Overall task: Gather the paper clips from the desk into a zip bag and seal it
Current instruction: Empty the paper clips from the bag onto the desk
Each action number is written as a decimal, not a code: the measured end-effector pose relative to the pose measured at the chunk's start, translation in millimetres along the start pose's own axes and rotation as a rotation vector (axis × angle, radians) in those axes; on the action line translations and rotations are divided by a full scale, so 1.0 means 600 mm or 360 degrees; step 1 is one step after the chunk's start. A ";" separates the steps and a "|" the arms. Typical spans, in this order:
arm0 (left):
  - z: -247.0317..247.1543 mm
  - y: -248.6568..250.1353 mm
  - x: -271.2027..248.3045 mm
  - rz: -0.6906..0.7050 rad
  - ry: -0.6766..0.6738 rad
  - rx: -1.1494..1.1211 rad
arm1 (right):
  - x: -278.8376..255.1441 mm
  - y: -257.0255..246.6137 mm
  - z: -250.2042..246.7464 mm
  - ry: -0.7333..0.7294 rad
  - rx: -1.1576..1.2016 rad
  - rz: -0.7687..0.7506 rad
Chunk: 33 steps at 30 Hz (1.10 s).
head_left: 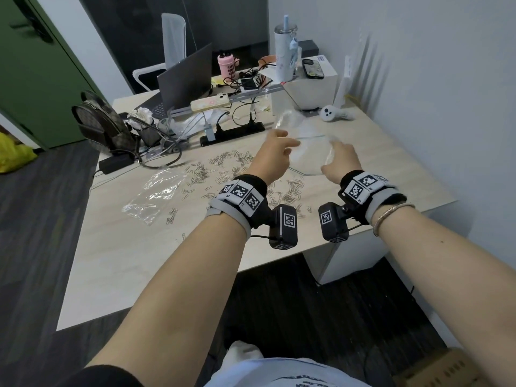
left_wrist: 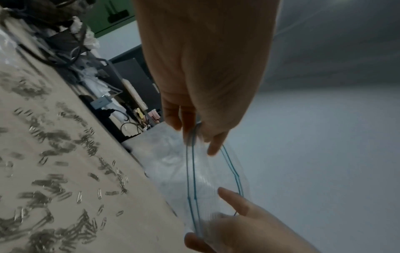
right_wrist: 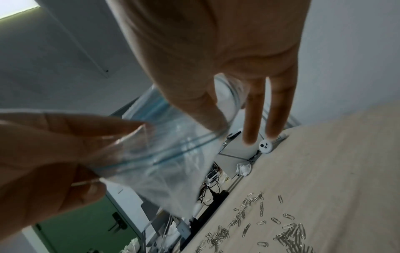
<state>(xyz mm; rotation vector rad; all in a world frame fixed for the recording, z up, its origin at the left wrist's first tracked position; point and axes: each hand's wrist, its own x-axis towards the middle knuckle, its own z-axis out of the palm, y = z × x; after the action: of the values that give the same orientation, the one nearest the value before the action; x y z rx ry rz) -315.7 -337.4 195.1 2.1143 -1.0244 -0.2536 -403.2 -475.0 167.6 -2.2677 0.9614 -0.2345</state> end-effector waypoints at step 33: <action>0.111 0.043 -0.051 -0.0260 -0.0566 0.0500 | -0.125 0.100 -0.051 0.0123 -0.0060 0.0095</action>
<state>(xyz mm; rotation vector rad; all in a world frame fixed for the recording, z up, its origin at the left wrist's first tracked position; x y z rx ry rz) -382.1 -361.1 162.9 2.5017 -1.1538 -0.6002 -503.2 -469.2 159.7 -2.2746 1.0802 -0.2819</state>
